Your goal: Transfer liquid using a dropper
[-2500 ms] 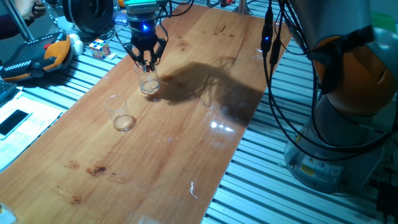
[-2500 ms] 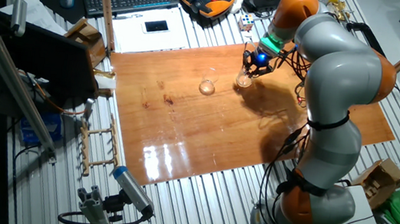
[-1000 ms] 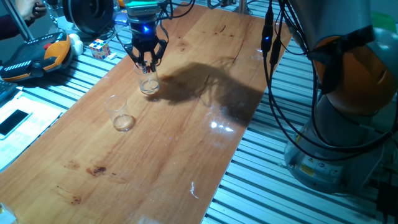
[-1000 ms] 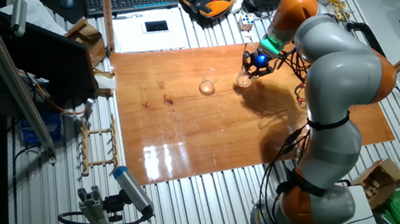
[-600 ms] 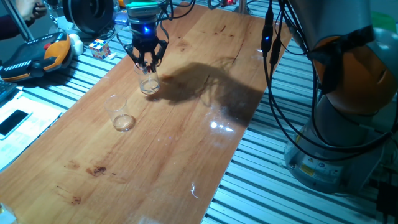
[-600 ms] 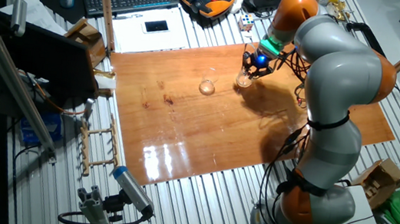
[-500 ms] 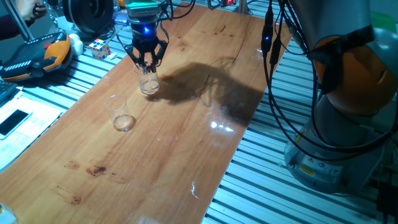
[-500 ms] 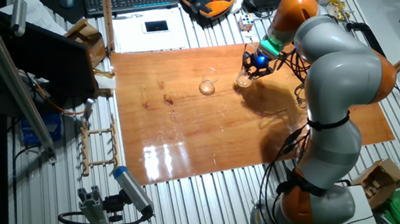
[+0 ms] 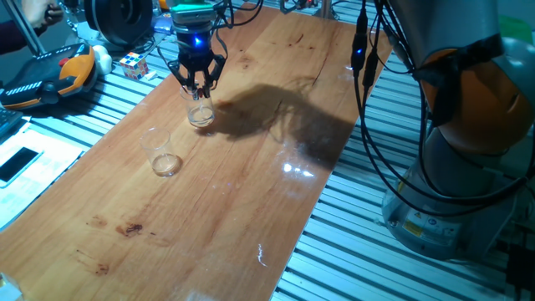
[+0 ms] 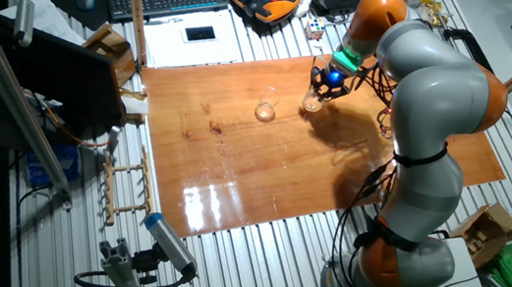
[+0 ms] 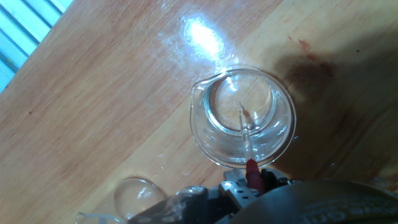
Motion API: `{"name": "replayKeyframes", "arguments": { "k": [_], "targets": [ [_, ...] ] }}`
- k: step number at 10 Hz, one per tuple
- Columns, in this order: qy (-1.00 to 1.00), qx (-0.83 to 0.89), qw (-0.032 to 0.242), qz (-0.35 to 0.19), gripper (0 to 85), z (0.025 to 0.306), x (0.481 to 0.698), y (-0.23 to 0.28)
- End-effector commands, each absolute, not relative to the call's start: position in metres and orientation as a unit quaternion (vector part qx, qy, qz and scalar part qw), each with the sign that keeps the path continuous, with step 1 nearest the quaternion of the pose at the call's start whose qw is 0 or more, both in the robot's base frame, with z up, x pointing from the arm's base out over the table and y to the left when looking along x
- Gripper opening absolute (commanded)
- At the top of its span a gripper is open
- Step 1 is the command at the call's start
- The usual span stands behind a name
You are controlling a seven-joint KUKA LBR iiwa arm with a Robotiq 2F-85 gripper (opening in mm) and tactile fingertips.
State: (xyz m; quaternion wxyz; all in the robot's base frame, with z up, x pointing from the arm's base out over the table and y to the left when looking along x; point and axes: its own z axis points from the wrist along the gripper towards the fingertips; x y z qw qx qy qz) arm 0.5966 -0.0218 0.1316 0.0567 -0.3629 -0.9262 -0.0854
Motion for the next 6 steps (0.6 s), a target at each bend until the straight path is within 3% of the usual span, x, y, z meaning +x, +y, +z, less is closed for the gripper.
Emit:
{"name": "replayKeyframes", "arguments": {
  "k": [1,6],
  "targets": [
    [-0.927,-0.362,0.057,-0.085,24.3,0.1316,0.5966,-0.0219],
    [-0.929,-0.356,0.056,-0.085,18.7,0.1322,0.5964,-0.0221]
  ]
}}
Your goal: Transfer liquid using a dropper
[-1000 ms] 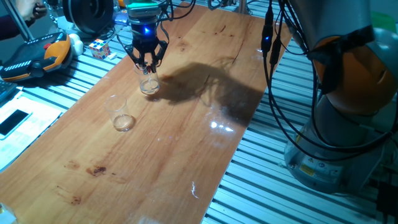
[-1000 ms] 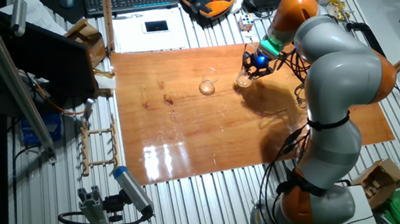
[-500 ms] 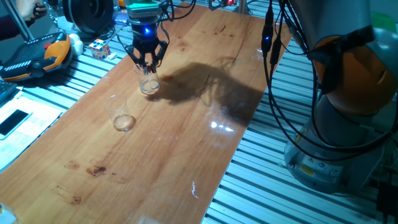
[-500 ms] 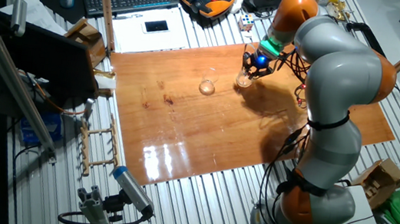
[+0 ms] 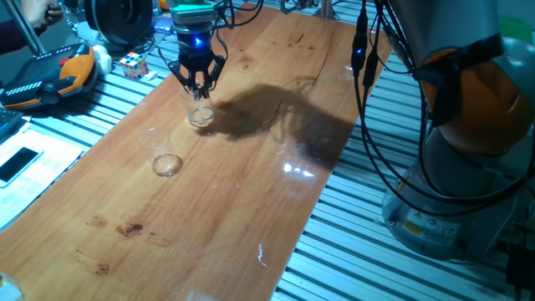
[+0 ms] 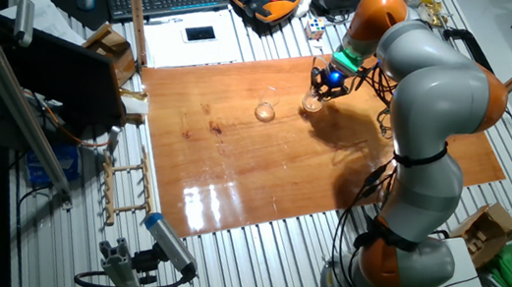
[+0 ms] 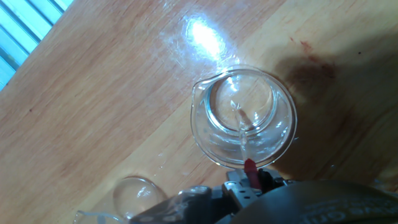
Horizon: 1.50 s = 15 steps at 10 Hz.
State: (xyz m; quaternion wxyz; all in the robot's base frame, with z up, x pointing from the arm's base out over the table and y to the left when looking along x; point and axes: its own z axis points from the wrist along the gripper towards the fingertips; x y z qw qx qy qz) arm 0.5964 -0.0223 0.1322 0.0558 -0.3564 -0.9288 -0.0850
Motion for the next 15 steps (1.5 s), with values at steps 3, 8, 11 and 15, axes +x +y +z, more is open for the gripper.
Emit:
{"name": "replayKeyframes", "arguments": {
  "k": [3,8,11,15],
  "targets": [
    [-0.930,-0.353,0.053,-0.082,18.7,0.134,0.596,-0.023],
    [-0.934,-0.348,0.040,-0.068,18.7,0.155,0.594,-0.022],
    [-0.939,-0.339,0.024,-0.057,18.3,0.178,0.592,-0.019],
    [-0.947,-0.319,-0.005,-0.041,18.3,0.208,0.591,-0.008]
  ]
}}
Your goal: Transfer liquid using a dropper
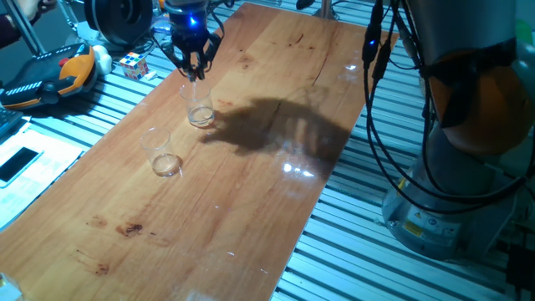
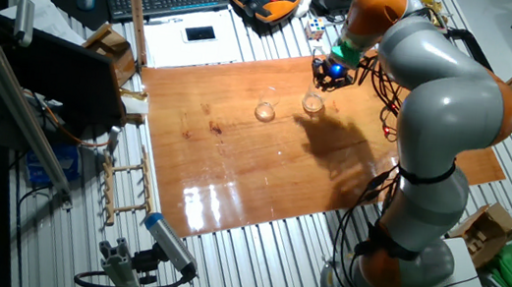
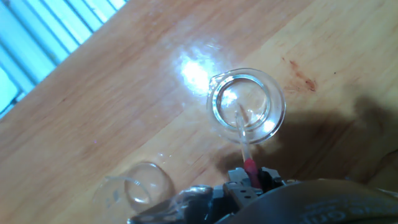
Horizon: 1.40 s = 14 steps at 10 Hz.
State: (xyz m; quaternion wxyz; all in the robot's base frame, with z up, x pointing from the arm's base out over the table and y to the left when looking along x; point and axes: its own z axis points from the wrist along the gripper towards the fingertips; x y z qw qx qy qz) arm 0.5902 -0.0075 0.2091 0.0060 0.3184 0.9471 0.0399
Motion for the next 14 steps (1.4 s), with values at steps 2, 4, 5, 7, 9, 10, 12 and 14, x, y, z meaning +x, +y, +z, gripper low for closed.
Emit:
{"name": "replayKeyframes", "arguments": {
  "k": [2,4,5,7,9,10,12,14],
  "targets": [
    [0.949,0.313,0.017,0.035,18.3,0.223,0.588,-0.002],
    [0.950,0.309,0.020,0.030,18.3,0.236,0.585,0.003],
    [0.952,0.305,0.024,0.025,18.3,0.242,0.583,0.007],
    [0.954,0.297,0.028,0.018,18.3,0.251,0.583,0.018],
    [0.957,0.288,0.029,0.014,17.7,0.258,0.583,0.029],
    [0.957,0.289,0.029,0.013,17.7,0.260,0.583,0.034],
    [0.957,0.288,0.029,0.008,18.0,0.263,0.582,0.044],
    [0.957,0.287,0.031,0.005,18.0,0.267,0.582,0.055]
  ]
}}
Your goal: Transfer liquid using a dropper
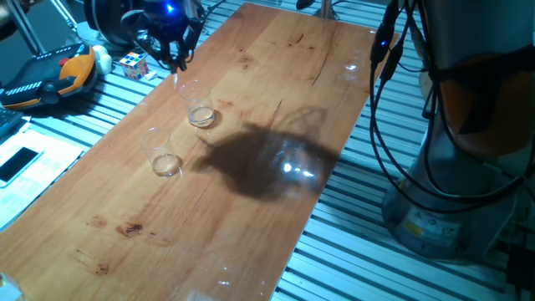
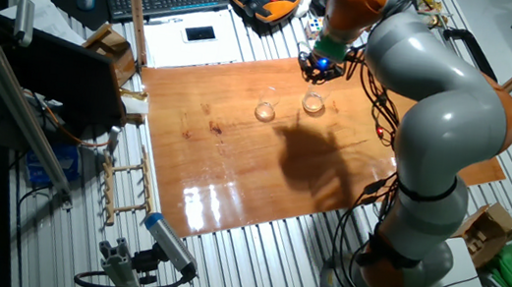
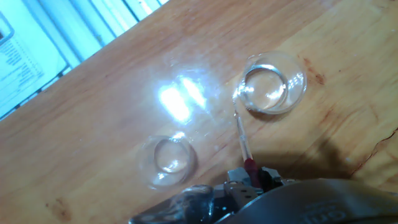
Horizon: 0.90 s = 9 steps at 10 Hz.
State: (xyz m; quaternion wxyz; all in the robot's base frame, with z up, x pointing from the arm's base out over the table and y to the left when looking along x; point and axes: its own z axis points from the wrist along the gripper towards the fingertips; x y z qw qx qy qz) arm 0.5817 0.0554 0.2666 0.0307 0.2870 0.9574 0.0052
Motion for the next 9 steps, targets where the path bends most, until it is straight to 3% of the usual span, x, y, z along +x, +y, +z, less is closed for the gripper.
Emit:
{"name": "replayKeyframes", "arguments": {
  "k": [1,9],
  "targets": [
    [0.958,0.287,0.030,0.004,18.7,0.268,0.581,0.060],
    [0.958,0.284,0.028,0.024,18.7,0.254,0.565,0.110]
  ]
}}
